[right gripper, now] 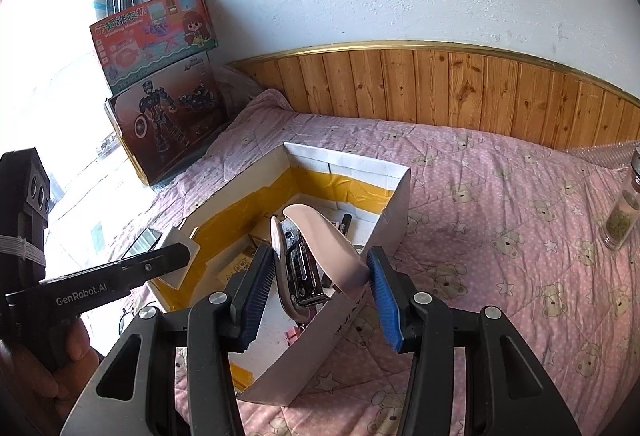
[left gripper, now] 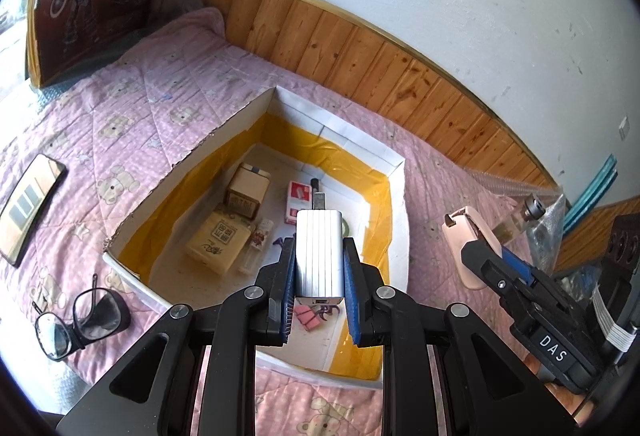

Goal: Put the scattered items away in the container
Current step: 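Carry the charger with the left tool while the right tool carries the stapler over the box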

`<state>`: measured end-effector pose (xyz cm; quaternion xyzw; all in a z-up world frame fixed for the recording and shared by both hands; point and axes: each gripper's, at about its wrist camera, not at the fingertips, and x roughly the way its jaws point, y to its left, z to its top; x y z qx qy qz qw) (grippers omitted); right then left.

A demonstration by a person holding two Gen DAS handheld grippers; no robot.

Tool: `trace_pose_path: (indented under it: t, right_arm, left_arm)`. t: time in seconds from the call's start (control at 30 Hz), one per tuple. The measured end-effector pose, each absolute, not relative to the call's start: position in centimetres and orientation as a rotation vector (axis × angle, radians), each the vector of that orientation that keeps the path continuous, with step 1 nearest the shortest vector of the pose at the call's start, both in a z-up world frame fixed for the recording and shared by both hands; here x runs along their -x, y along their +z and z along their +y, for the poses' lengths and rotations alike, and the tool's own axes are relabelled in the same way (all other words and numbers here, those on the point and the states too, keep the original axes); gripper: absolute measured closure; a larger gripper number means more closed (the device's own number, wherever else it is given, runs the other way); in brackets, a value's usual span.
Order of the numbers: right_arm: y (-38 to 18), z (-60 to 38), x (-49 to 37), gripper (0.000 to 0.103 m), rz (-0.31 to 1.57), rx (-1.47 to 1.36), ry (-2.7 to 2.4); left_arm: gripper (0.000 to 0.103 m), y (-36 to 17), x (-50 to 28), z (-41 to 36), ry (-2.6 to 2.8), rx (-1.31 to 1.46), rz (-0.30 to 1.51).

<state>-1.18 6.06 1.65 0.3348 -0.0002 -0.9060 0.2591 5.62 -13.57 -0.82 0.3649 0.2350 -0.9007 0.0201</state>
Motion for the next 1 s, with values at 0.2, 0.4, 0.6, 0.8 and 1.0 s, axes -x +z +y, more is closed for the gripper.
trace_pose_path:
  t: [0.2, 0.4, 0.6, 0.8, 1.0]
  right_arm:
    - [1.3, 5.1, 1.3, 0.054, 0.028, -0.917, -2.441]
    - [1.3, 4.2, 1.6, 0.054, 0.06, -0.922, -2.426]
    - [2.2, 3.3, 2.1, 0.054, 0.085, -0.914, -2.413]
    - [2.5, 2.5, 3.2, 0.054, 0.086, -0.932, -2.393]
    - [2.8, 1.7, 4.6, 0.054, 0.081, -0.965, -2.362]
  left_arm:
    - [0.082, -0.9, -5.5, -14.2, -2.784, -1.136, 0.756]
    - [0.082, -1.4, -5.1, -14.0, -2.778, -1.173, 0.767]
    - [0.082, -1.7, -4.6, -13.5, -2.787, -1.216, 0.787]
    - [0.082, -2.1, -4.2, -13.5, -2.783, -1.249, 0.828]
    - [0.082, -2.8, -3.5, -13.4, -2.764, -1.294, 0.867]
